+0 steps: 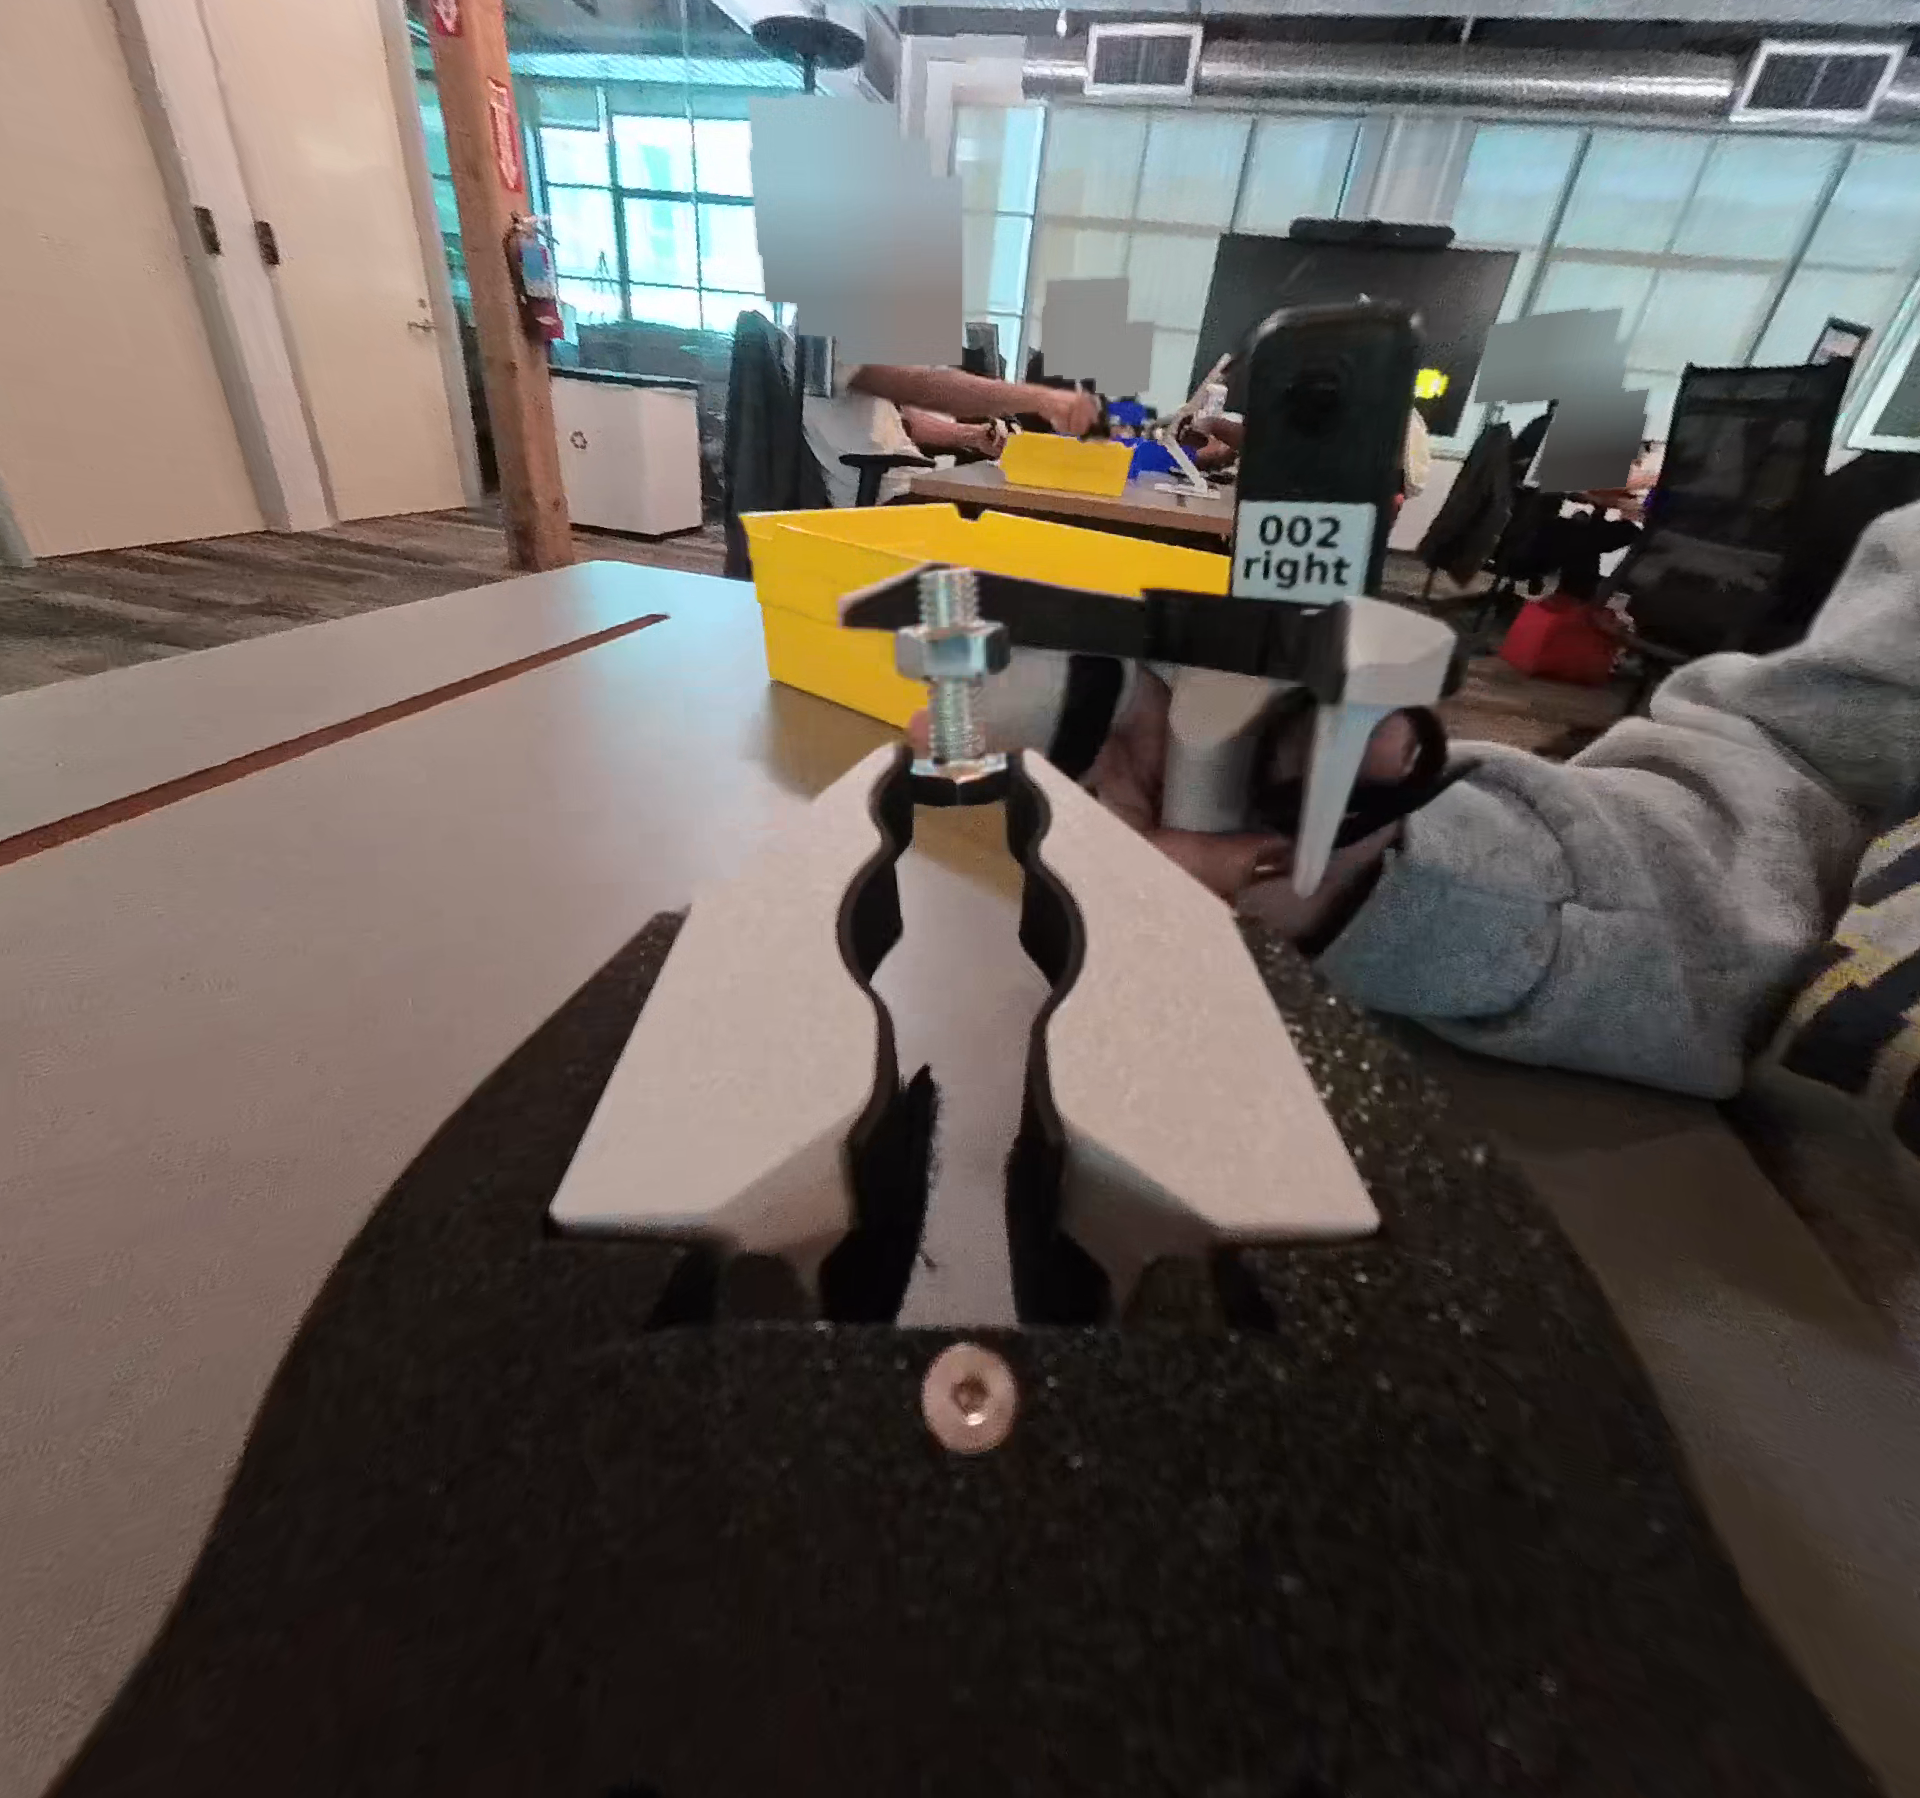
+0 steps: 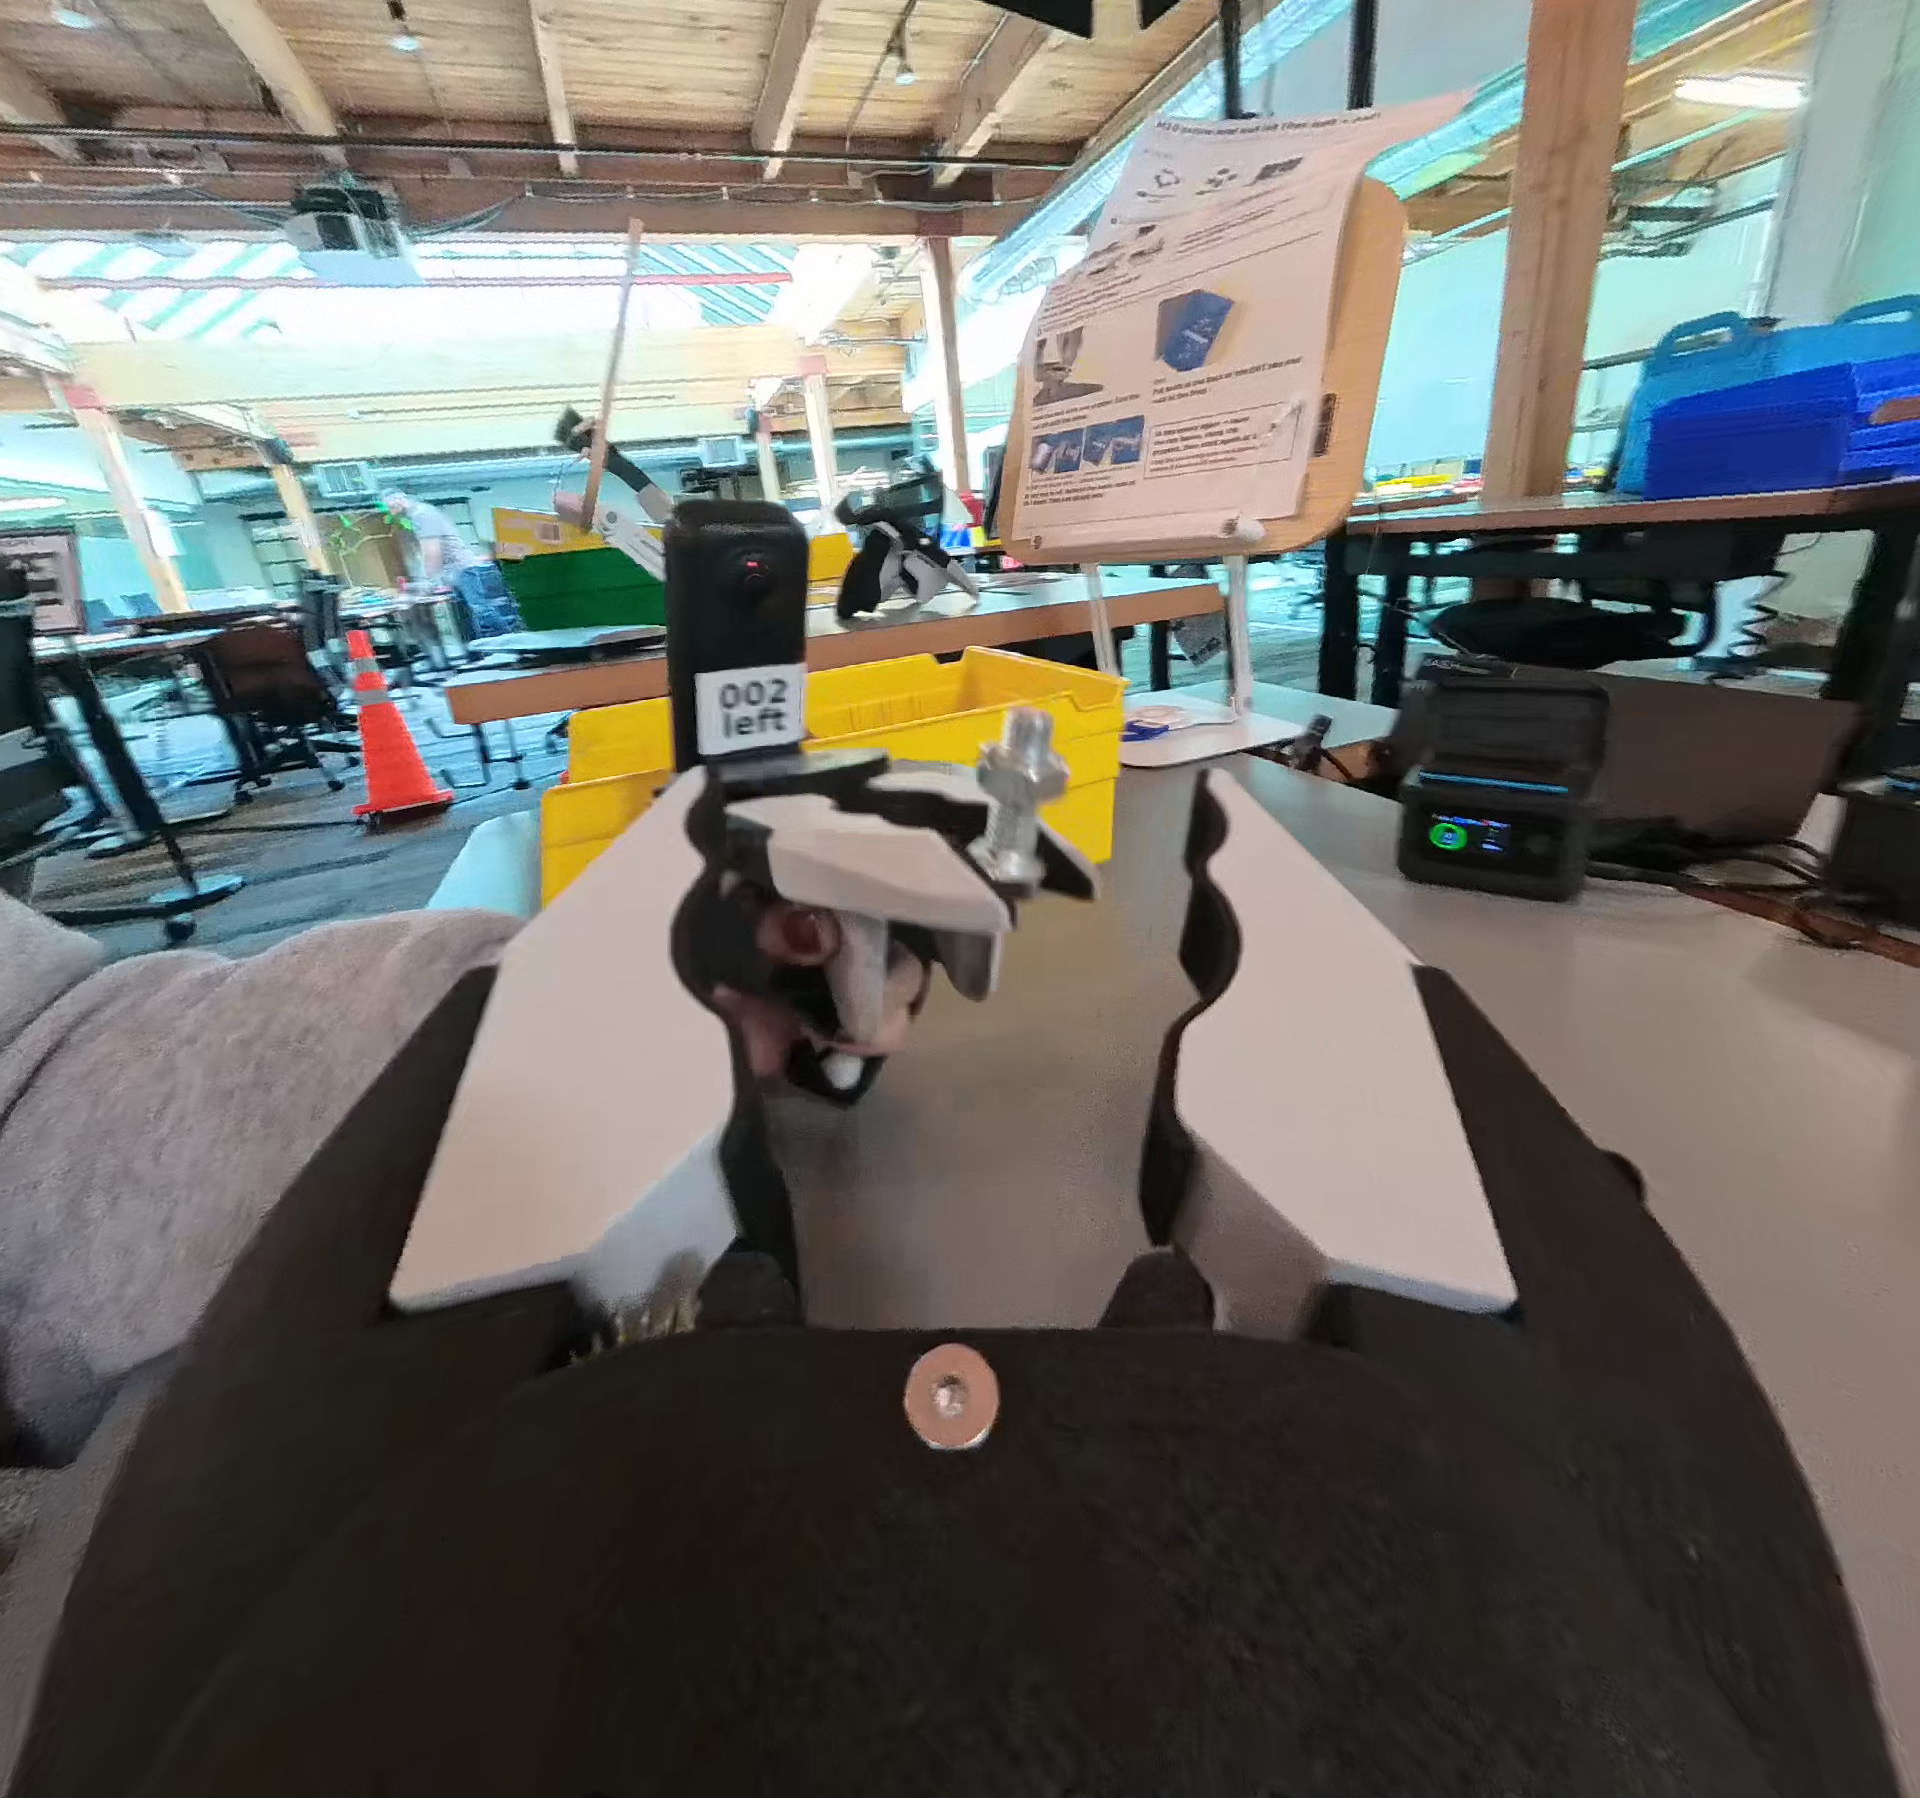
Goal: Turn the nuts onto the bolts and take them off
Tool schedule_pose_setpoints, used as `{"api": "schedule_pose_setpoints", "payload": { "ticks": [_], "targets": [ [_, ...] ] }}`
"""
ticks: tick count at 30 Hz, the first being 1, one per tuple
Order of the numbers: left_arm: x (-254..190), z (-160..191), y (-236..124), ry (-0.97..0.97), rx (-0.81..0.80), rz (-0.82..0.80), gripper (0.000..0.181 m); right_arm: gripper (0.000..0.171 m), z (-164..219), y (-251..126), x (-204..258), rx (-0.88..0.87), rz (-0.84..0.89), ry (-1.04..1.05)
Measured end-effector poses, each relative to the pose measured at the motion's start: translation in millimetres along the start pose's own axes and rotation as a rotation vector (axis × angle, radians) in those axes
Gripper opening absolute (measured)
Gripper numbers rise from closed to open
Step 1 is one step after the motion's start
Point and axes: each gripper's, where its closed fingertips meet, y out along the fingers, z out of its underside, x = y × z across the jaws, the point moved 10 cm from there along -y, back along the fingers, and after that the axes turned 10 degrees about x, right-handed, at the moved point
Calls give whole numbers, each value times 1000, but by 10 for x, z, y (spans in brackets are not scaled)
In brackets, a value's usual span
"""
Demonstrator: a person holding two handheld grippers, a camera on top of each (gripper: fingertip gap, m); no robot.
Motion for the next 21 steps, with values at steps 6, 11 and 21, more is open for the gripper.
{"api": "schedule_pose_setpoints", "payload": {
  "ticks": [6, 11, 21],
  "targets": [
    [-74, 35, 119, 29, 60, 54, 16, 92, 49, 107, 135, 63, -58, -74],
    [99, -3, -112, -61, -58, -60, 16, 35, 2, -113, -36, 73, -89, -47],
    [-99, 47, 171, 25, 70, 87, 16, 76, 54, 31, 70, 102, -112, -38]
  ]
}}
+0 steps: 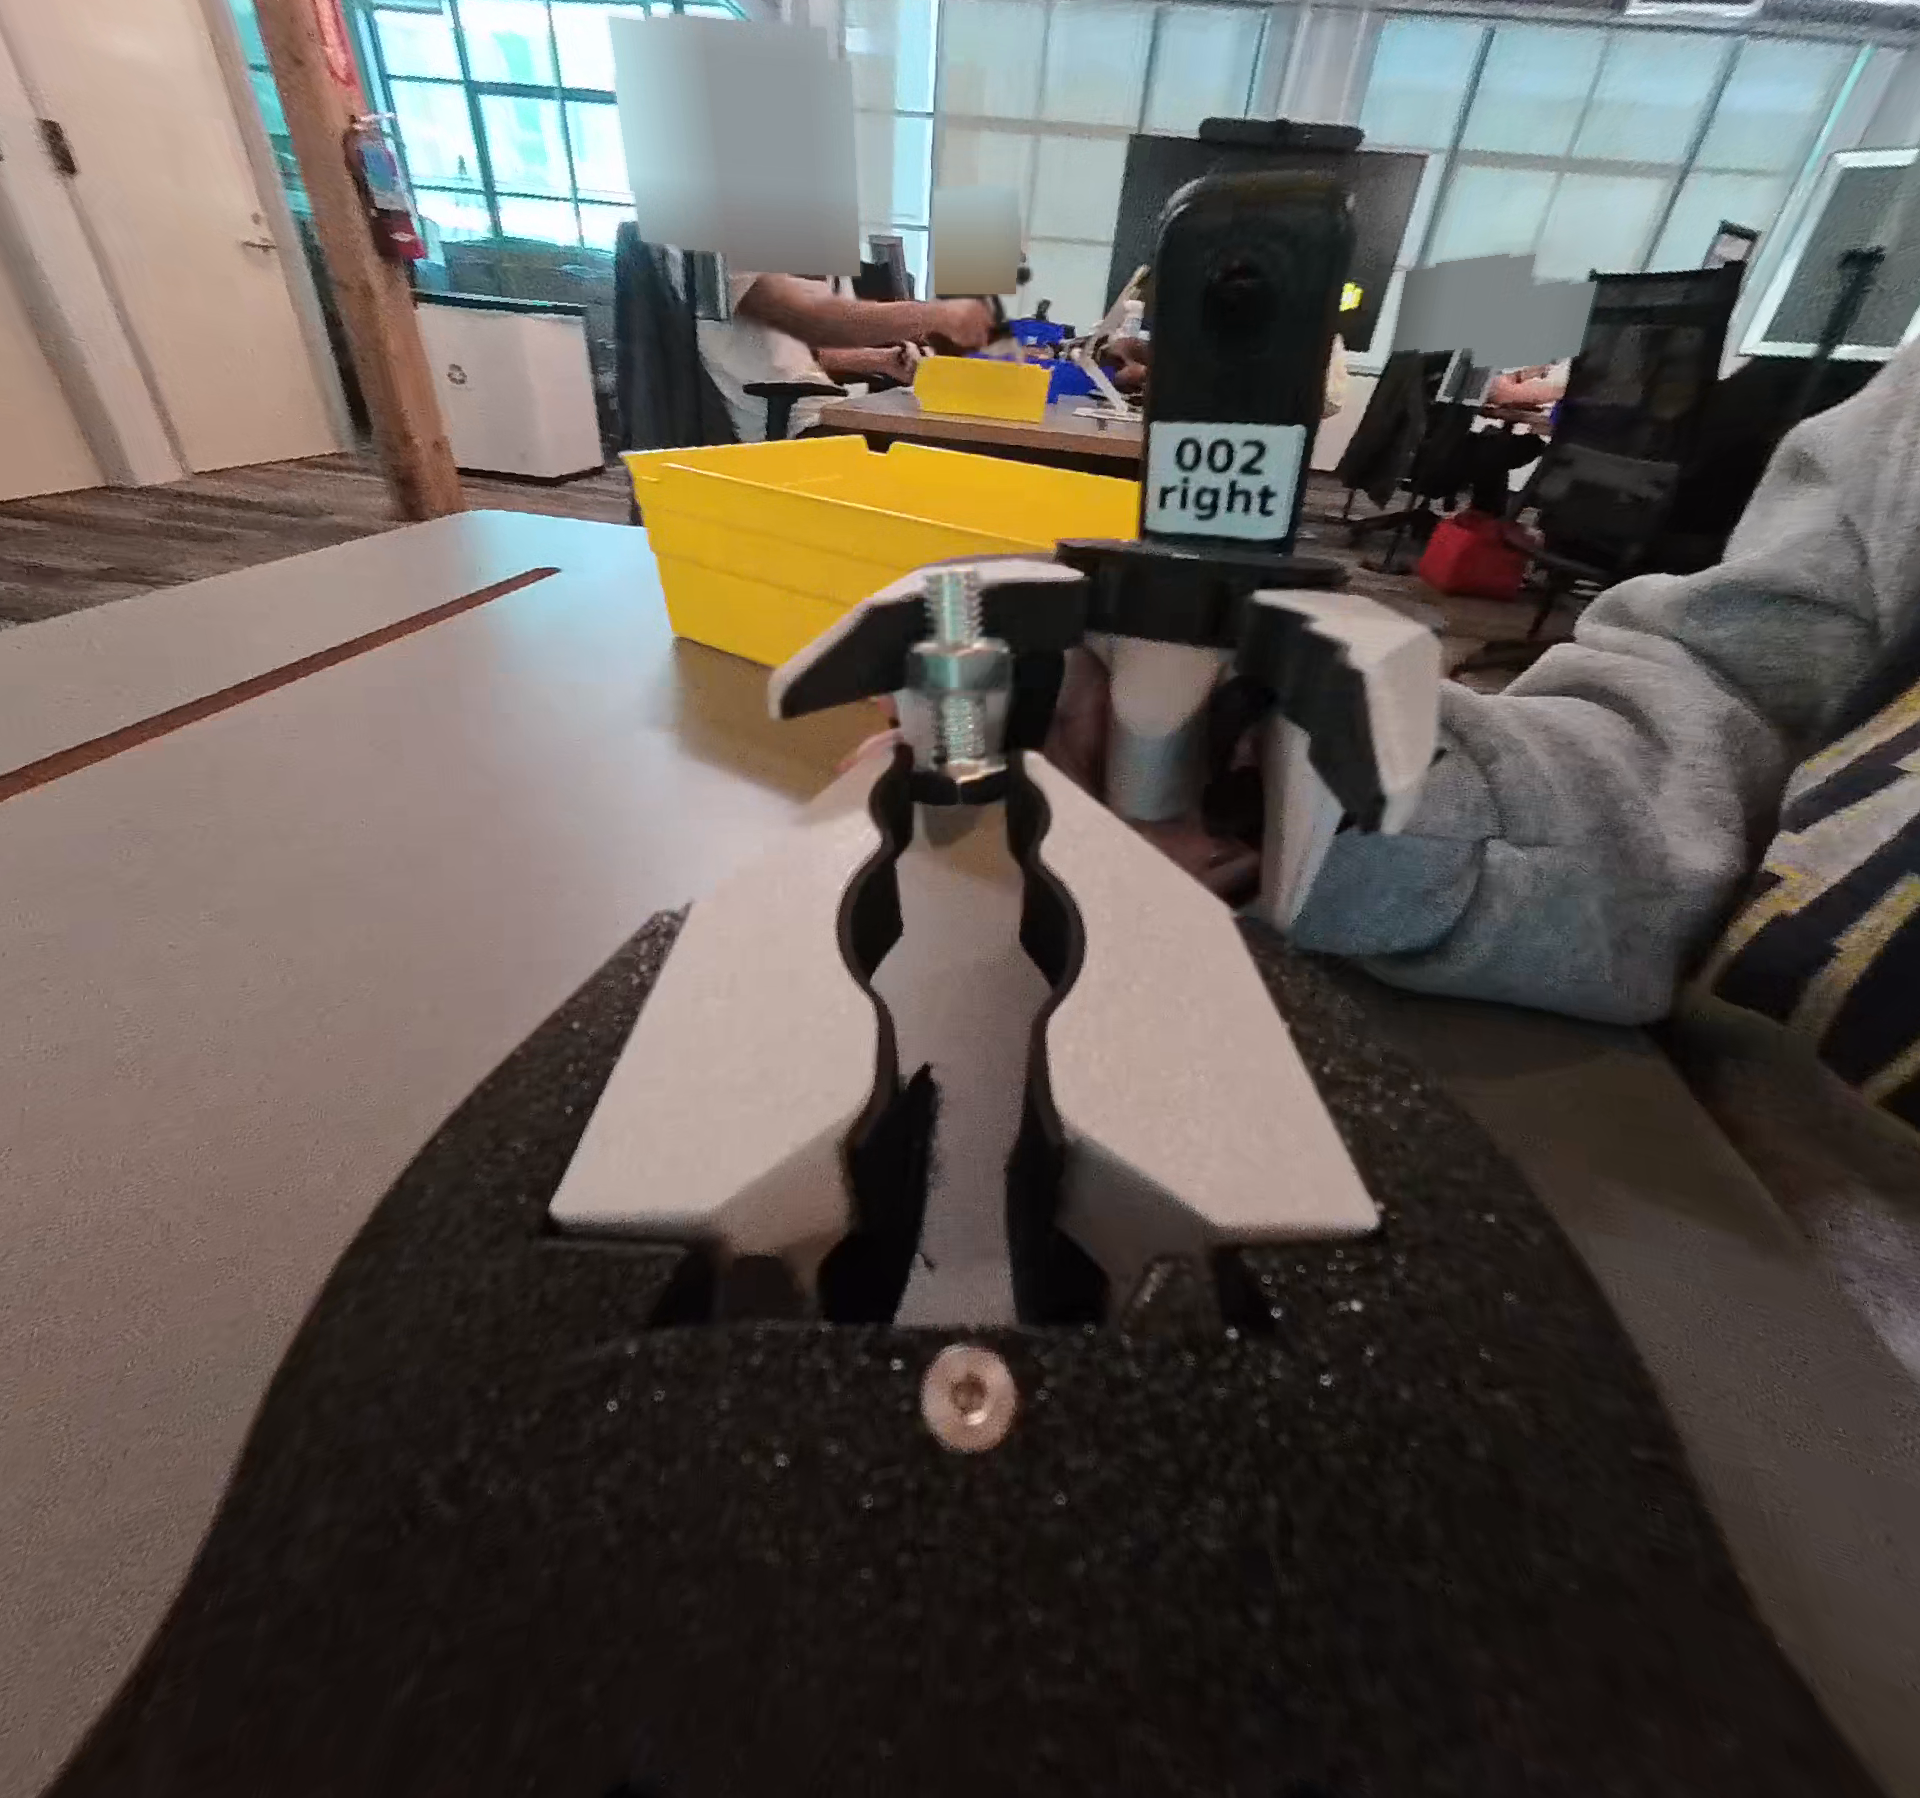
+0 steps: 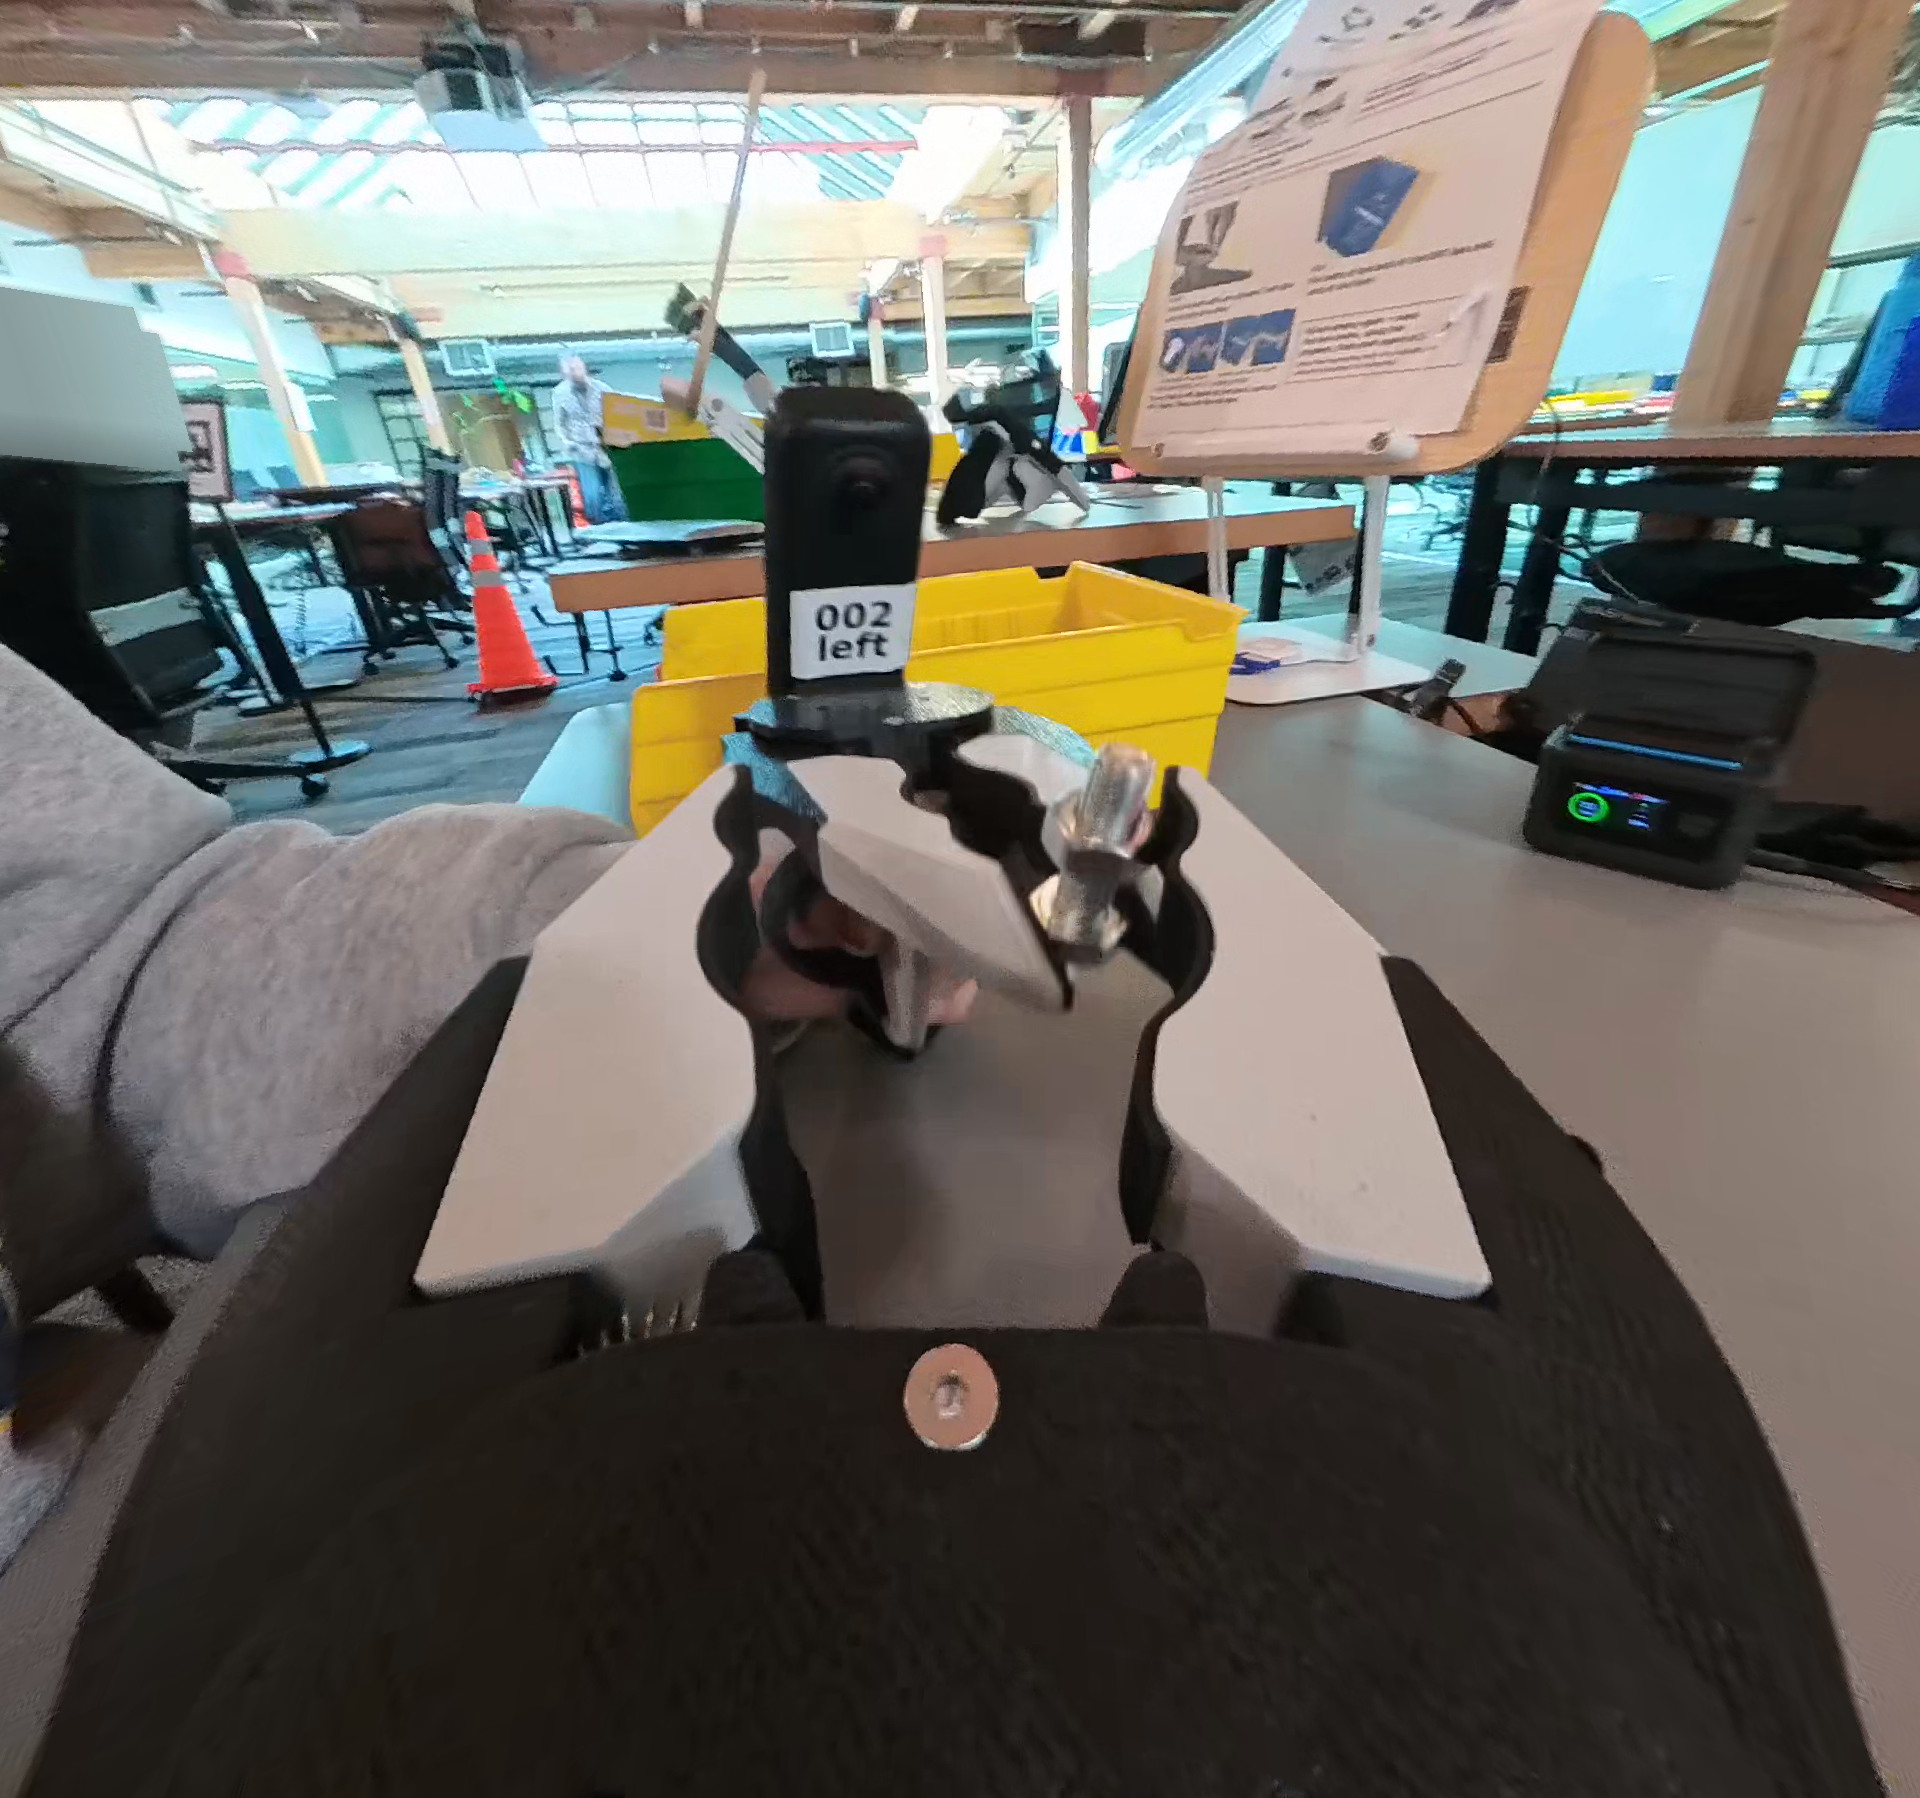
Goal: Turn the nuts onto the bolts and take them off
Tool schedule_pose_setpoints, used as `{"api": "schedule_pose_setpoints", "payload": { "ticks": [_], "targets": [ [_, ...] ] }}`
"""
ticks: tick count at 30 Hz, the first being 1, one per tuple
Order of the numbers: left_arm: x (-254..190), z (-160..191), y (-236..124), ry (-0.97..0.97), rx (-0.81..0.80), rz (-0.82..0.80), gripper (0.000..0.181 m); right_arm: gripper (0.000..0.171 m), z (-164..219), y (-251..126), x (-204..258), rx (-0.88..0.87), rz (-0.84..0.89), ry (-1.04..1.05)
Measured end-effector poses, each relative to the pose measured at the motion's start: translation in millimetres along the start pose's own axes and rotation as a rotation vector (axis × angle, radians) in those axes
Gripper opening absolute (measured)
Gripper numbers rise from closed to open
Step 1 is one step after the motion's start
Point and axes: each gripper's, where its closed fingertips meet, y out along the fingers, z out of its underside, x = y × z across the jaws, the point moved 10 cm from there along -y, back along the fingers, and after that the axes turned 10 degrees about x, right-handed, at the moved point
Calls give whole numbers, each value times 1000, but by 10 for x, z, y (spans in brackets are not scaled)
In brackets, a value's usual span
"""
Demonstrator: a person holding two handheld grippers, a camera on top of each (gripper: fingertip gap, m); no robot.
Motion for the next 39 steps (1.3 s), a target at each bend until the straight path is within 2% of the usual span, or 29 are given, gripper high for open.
{"api": "schedule_pose_setpoints", "payload": {
  "ticks": [1, 2, 3, 4, 6, 8, 11, 13, 15, 19, 21, 24, 27, 30, 33, 36, 39],
  "targets": [
    [34, 0, -47, -7, -12, -42, 16, 75, 2, -33, -25, 2, 7, 0],
    [77, -6, -115, -25, -38, -83, 16, 66, -6, -89, -58, -8, -1, 8],
    [128, -12, -195, -55, -70, -128, 16, 38, -19, -157, -74, -25, -49, 6],
    [177, -8, -263, -83, -87, -161, 16, 22, -30, -203, -86, -43, -94, 6],
    [195, -13, -322, -97, -120, -156, 15, 12, -16, -232, -124, -16, -48, -13],
    [143, -29, -259, -81, -128, -83, 16, 22, -10, -225, -149, -22, 33, -21],
    [39, -13, -73, -43, -45, 31, 15, 63, -17, -148, -115, -29, 46, 5],
    [-26, 4, 27, -28, -5, 92, 16, 83, 1, -52, -50, 4, 3, 15],
    [-48, 1, 61, -20, -3, 91, 16, 86, 24, 13, 16, 46, -36, -3],
    [60, -17, -79, -86, -85, -5, 16, 75, 6, -125, -31, 16, -65, -22],
    [164, -3, -183, -149, -113, -94, 16, 31, -35, -265, -59, -43, -205, 13],
    [186, 17, -209, -150, -90, -125, 16, 42, -44, -323, -195, -72, -50, 68],
    [107, 18, -71, -77, 1, -94, 16, 33, -28, -312, -247, -70, 90, 72],
    [5, 18, 44, 13, 58, -48, 16, 22, -7, -291, -259, -33, 94, 84],
    [-9, 21, 63, 7, 65, -18, 16, 8, -2, -277, -235, -18, 36, 82],
    [-19, 13, 70, -38, 31, 50, 15, 7, -31, -304, -231, -16, -5, 91],
    [-51, -19, 79, -14, -49, 37, 20, 7, -154, -390, -159, -3, 48, 28]
  ]
}}
